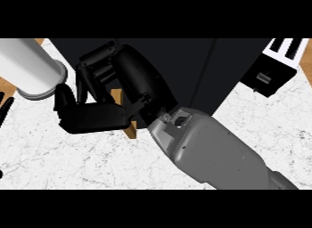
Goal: Pick up the wine, place it into the cabinet and close the cabinet
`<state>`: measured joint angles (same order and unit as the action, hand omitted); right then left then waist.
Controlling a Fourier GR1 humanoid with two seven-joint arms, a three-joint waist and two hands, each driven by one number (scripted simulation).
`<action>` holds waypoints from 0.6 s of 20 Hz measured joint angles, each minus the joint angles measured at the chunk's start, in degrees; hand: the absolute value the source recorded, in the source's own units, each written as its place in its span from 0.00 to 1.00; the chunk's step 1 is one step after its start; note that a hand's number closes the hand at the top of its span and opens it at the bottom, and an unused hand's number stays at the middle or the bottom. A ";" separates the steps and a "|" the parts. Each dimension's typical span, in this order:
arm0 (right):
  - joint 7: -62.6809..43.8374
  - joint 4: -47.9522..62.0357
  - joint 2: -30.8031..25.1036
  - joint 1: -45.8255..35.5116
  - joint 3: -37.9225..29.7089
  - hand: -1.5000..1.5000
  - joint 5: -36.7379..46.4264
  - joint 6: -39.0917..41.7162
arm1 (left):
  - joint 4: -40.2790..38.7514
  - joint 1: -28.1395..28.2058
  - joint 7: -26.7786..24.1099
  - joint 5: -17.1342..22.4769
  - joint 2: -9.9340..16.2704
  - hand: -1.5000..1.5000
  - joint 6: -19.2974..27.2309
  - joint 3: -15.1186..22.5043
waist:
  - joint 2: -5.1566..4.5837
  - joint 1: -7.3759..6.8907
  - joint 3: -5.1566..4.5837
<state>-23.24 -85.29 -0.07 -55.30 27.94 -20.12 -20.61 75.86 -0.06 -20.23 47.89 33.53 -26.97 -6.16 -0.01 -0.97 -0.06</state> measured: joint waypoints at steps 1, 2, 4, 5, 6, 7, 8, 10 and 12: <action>1.14 1.29 0.09 0.04 -0.63 1.00 -0.19 0.84 | -1.14 -0.53 0.11 0.29 0.33 0.00 -0.81 -0.73 | 0.07 0.08 -0.01; 2.41 2.42 0.10 0.10 -1.23 1.00 -0.26 1.81 | -1.04 -0.69 0.36 0.09 0.15 0.00 -0.67 -0.86 | 0.21 0.06 -0.07; 4.00 4.18 0.02 0.54 -2.43 1.00 -0.36 4.17 | -1.38 -0.93 0.21 -0.56 -0.37 0.00 -0.66 -1.09 | 0.49 0.09 -0.17; 4.94 4.89 -0.39 0.84 -3.10 1.00 -0.74 5.79 | -1.18 -0.97 0.39 -0.58 -0.50 0.00 -0.61 -1.17 | 0.67 0.02 -0.26; 5.15 5.72 -0.34 0.58 -3.72 1.00 -0.89 6.69 | -0.93 -1.20 0.47 -0.92 -1.00 0.00 -0.12 -1.06 | 0.73 0.03 -0.28; 6.17 6.74 -0.46 0.53 -4.17 1.00 -1.00 8.09 | -0.61 -1.29 0.85 -0.73 -0.99 0.00 -0.10 -1.17 | 0.96 -0.07 -0.30; 7.04 7.18 -0.51 0.71 -4.28 1.00 -0.73 8.92 | -0.55 -1.16 1.32 -0.26 -0.83 0.00 -0.39 -1.46 | 1.13 -0.12 -0.35; 9.31 8.74 -0.60 0.72 -4.87 1.00 -0.53 10.82 | -0.53 -1.56 1.63 -0.22 -0.87 0.00 -0.23 -1.77 | 1.40 -0.26 -0.44; 10.81 10.33 -0.77 0.47 -5.50 1.00 -0.48 12.32 | 0.18 -0.85 1.71 -0.30 -1.25 0.00 -0.29 -1.65 | 1.65 -0.55 -0.45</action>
<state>-12.43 -74.96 -0.84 -54.83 22.44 -20.60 -8.30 76.04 -0.91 -18.51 47.60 32.29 -27.26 -7.81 1.64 -1.53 -0.51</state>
